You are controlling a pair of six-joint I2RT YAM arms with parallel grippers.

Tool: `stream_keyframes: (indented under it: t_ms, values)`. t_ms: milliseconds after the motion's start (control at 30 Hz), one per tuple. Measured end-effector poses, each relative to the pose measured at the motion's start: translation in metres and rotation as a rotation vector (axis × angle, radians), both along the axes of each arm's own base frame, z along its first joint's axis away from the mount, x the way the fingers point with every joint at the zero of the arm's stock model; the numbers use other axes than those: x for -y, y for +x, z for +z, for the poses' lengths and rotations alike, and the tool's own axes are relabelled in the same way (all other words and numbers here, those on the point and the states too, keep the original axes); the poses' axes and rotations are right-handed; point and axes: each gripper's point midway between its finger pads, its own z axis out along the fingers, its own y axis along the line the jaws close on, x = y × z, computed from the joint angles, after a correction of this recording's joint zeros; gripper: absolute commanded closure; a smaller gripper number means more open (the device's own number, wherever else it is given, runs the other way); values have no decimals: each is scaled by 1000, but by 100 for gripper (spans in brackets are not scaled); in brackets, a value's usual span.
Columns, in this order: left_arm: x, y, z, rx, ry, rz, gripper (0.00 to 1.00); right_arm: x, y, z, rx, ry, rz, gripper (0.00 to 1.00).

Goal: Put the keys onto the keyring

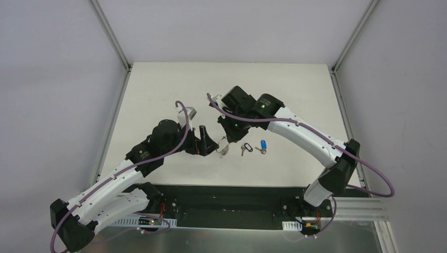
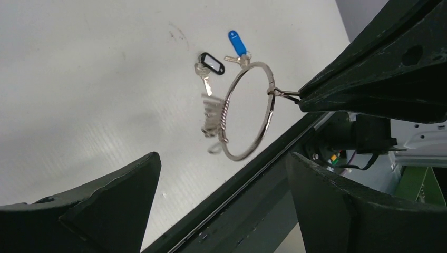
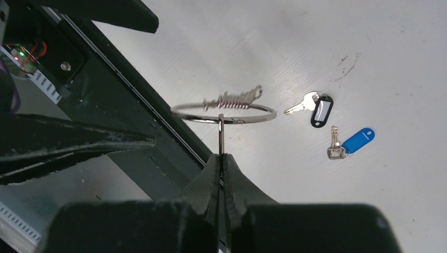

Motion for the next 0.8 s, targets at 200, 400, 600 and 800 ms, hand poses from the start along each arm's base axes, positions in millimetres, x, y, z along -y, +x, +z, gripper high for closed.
stream_keyframes:
  t_ms: [200,400,600,800]
  values:
    - [8,4,26,71,-33,-39,11,4,-4,27,-37,-21,-62,100]
    - [17,3,42,154,-66,-107,11,11,-13,44,-87,-43,-111,100]
    - [30,0,62,265,-124,-203,10,6,-14,54,-127,-41,-158,100]
    - [43,-3,55,324,-135,-303,11,-1,-18,55,-178,-37,-180,100]
